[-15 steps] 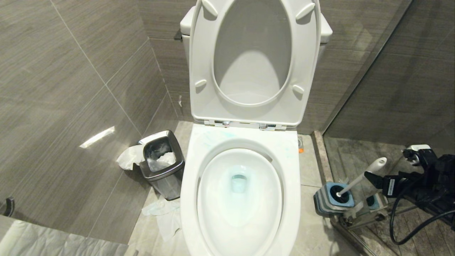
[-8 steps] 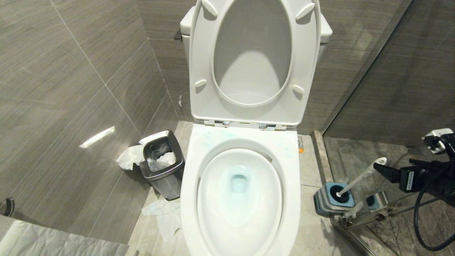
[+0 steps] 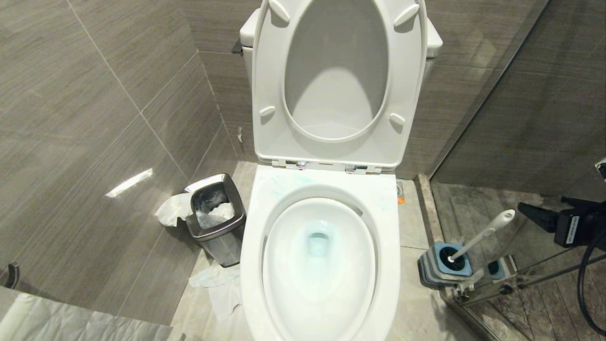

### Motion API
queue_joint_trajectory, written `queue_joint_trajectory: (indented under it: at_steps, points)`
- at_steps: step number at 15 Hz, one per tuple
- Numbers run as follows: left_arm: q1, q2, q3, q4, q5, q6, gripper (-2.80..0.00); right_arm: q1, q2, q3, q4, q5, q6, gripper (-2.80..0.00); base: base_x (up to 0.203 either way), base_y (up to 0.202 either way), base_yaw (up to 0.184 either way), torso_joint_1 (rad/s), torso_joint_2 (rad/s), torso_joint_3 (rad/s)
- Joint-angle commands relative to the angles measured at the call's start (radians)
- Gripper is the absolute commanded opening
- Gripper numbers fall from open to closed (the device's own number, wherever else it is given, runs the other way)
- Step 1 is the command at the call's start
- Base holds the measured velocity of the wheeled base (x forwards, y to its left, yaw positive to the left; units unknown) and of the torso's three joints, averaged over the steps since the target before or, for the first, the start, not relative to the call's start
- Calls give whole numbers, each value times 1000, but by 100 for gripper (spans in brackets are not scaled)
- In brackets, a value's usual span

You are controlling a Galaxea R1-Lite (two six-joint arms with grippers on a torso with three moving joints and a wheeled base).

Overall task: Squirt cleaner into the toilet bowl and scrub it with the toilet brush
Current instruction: Flush the toilet

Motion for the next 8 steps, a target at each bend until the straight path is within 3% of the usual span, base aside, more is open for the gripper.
queue_joint_trajectory:
  at_steps: [1,8]
  points:
    - [1,1,0,0,-1,0,-280,0,-51,1,16,1,-1,-280,0,0,0,0,0,0]
    - [1,1,0,0,-1,0,-280,-2,-258,-1,240,60,6,-280,0,0,0,0,0,0]
